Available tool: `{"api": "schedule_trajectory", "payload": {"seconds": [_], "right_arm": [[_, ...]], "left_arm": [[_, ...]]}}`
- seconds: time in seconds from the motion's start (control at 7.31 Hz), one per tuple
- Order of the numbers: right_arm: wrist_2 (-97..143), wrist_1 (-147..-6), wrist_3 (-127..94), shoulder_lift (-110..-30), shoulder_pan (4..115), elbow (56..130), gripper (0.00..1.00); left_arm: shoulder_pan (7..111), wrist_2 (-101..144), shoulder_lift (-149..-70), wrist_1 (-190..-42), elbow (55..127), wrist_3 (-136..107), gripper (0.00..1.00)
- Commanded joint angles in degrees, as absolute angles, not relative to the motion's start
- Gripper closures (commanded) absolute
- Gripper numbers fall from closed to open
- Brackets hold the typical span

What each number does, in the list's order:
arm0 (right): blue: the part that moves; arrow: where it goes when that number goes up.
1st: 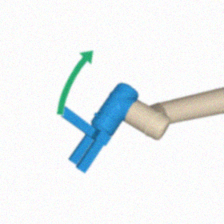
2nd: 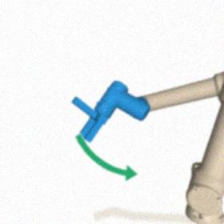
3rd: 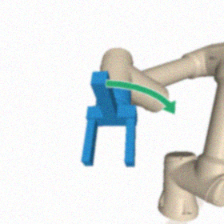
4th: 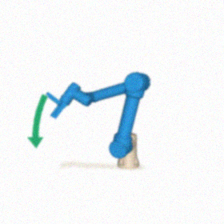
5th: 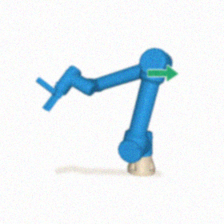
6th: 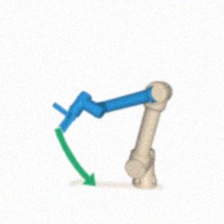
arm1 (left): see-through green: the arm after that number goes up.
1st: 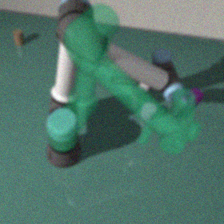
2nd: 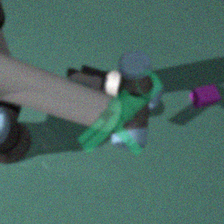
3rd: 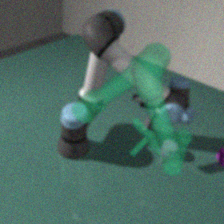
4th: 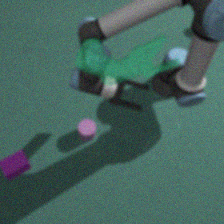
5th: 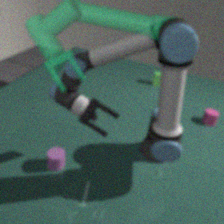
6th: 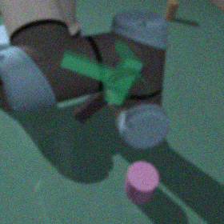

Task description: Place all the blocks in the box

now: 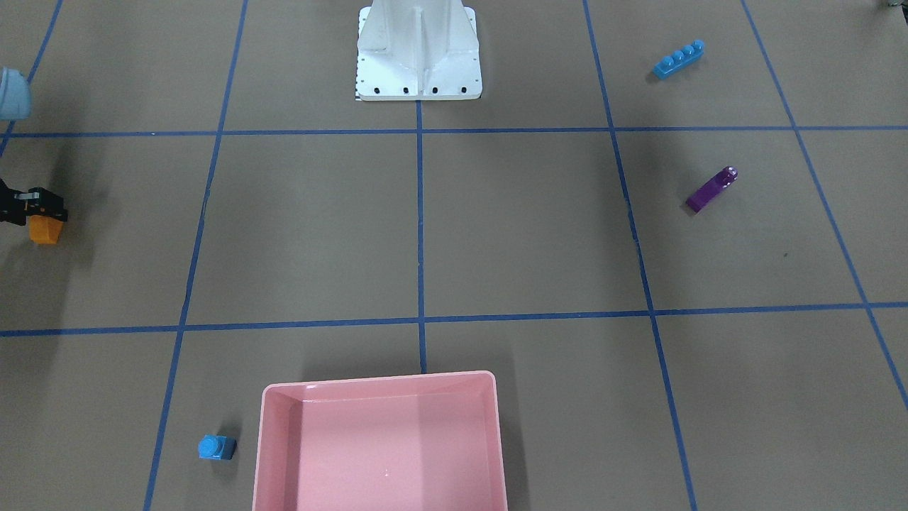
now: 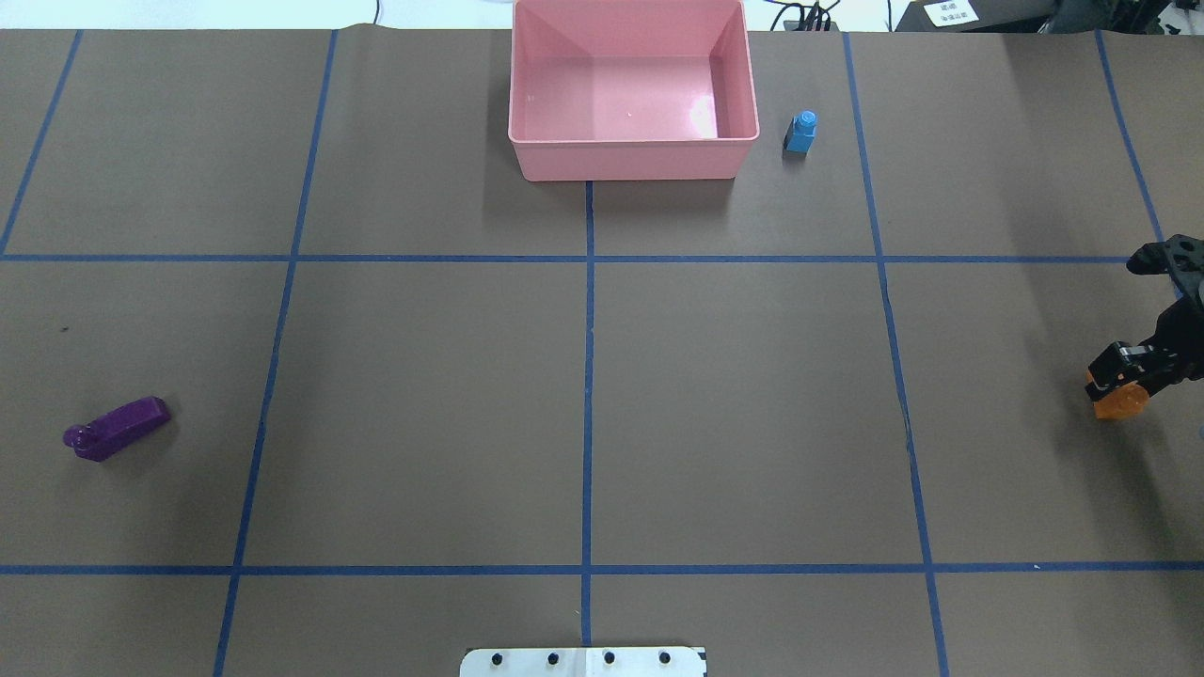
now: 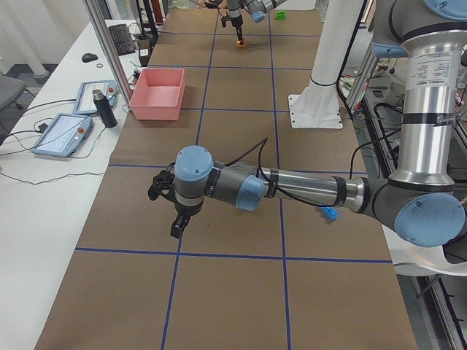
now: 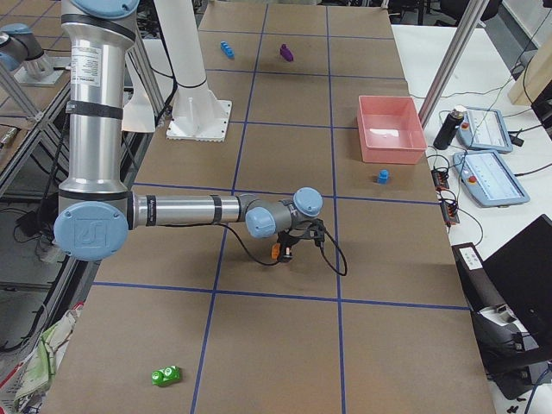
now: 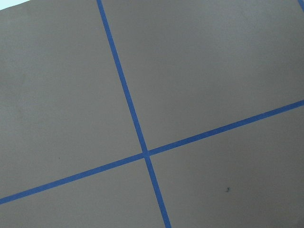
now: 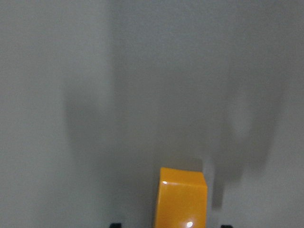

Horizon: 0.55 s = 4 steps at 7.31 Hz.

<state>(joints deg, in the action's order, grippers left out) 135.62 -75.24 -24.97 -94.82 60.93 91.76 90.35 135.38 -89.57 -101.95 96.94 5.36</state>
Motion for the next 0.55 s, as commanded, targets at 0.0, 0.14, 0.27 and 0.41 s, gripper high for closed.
{"api": "schedule_trajectory", "payload": {"seconds": [0.0, 0.14, 0.27, 0.41], "right_arm": [[135.5, -75.8, -25.0, -95.6, 61.2, 92.4, 1.0], [136.2, -75.8, -25.0, -96.2, 63.3, 94.5, 1.0], [136.1, -75.8, -24.9, -98.0, 66.2, 98.0, 1.0], [136.1, -75.7, -24.4, -99.7, 69.2, 102.6, 1.0]], "left_arm": [[90.4, 135.8, -89.6, -101.8, 96.9, 5.4, 0.0], [90.3, 138.1, -89.6, -101.6, 96.9, 5.3, 0.0], [89.6, 138.3, -89.9, -101.7, 97.2, 5.3, 0.0], [86.4, 138.3, -89.7, -101.7, 98.8, 5.4, 0.0]]}}
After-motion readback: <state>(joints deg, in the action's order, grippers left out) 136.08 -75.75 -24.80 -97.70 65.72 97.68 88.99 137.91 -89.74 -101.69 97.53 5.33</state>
